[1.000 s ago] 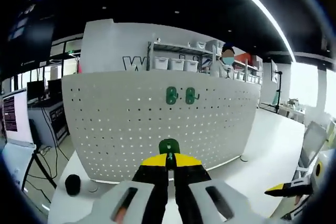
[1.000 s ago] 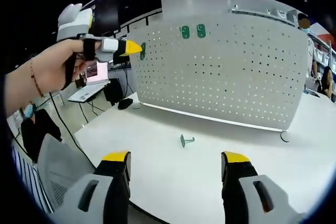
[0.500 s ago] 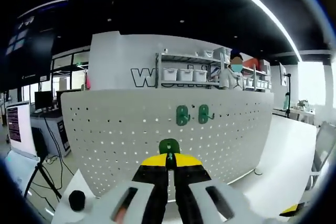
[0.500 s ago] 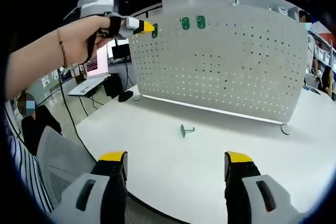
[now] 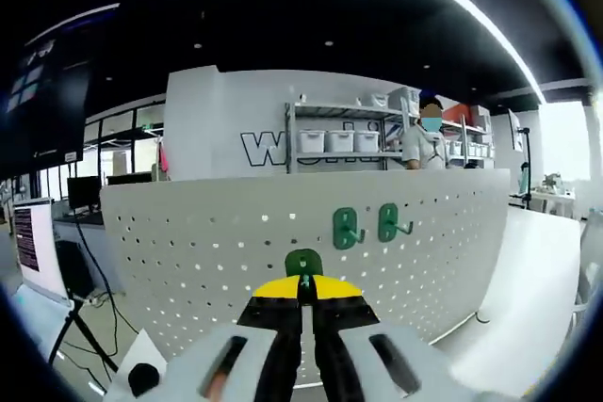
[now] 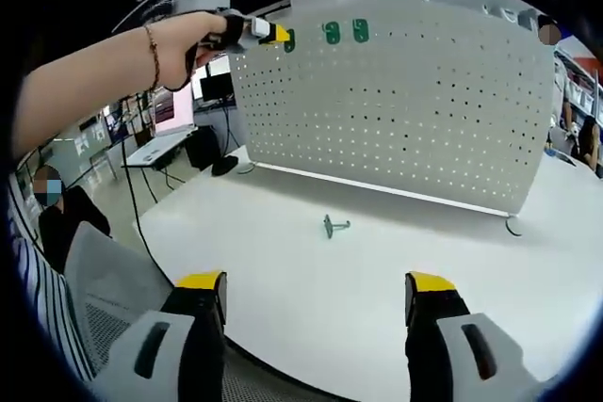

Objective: Insert the hook assembly into the mounting plate slot until the hook locks in place.

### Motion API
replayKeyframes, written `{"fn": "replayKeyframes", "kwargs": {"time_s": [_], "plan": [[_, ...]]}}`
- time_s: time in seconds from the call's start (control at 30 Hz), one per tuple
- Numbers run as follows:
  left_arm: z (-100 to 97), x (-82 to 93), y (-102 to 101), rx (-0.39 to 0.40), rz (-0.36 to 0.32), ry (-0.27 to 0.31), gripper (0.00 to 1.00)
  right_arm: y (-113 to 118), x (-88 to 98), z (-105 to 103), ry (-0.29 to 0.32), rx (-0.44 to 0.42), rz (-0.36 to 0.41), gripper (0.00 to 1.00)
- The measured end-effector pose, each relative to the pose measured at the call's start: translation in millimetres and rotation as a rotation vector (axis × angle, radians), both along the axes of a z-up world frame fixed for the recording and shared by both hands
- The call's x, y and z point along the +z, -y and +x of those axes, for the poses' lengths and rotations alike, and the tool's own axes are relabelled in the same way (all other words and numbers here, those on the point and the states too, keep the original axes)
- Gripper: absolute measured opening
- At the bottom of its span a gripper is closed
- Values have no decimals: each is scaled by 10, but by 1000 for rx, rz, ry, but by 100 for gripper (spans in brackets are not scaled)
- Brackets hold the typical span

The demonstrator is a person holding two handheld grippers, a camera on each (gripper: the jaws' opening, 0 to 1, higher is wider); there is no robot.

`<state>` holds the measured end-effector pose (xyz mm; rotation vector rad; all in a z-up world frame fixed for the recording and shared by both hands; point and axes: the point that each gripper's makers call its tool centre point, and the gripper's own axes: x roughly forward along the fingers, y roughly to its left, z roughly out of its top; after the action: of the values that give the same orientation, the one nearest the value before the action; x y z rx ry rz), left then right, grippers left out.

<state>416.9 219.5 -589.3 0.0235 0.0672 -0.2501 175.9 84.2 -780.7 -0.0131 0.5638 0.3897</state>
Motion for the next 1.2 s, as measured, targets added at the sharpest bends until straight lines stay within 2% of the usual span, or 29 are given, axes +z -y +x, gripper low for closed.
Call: {"fn": "replayKeyframes", "kwargs": {"time_s": [0.1,0.5,0.57,0.73,0.9,0.93,0.97,1.03,1.17,1.2], "plan": [[97,20,-12,21,-18,8,1,-3,-4,1,-2,-2,3,74],[328,94,-21,62,-4,52,1,-2,-61,-2,-16,-3,-5,74],[349,119,-8,66,43,74,1,2,-62,-3,-18,-6,-1,74],[375,156,67,69,53,108,2,12,-72,-5,-23,-11,2,74],[423,125,60,89,65,114,2,25,-73,-3,-25,-19,12,73],[422,152,30,106,87,134,2,26,-75,-3,-26,-19,13,73],[417,203,15,114,76,162,2,22,-78,-5,-29,-19,16,73],[424,207,24,110,60,159,2,17,-75,-8,-30,-19,19,73],[476,196,26,111,71,158,2,10,-85,-10,-35,-16,23,73],[492,160,22,112,72,141,2,8,-85,-9,-34,-15,24,72]]}}
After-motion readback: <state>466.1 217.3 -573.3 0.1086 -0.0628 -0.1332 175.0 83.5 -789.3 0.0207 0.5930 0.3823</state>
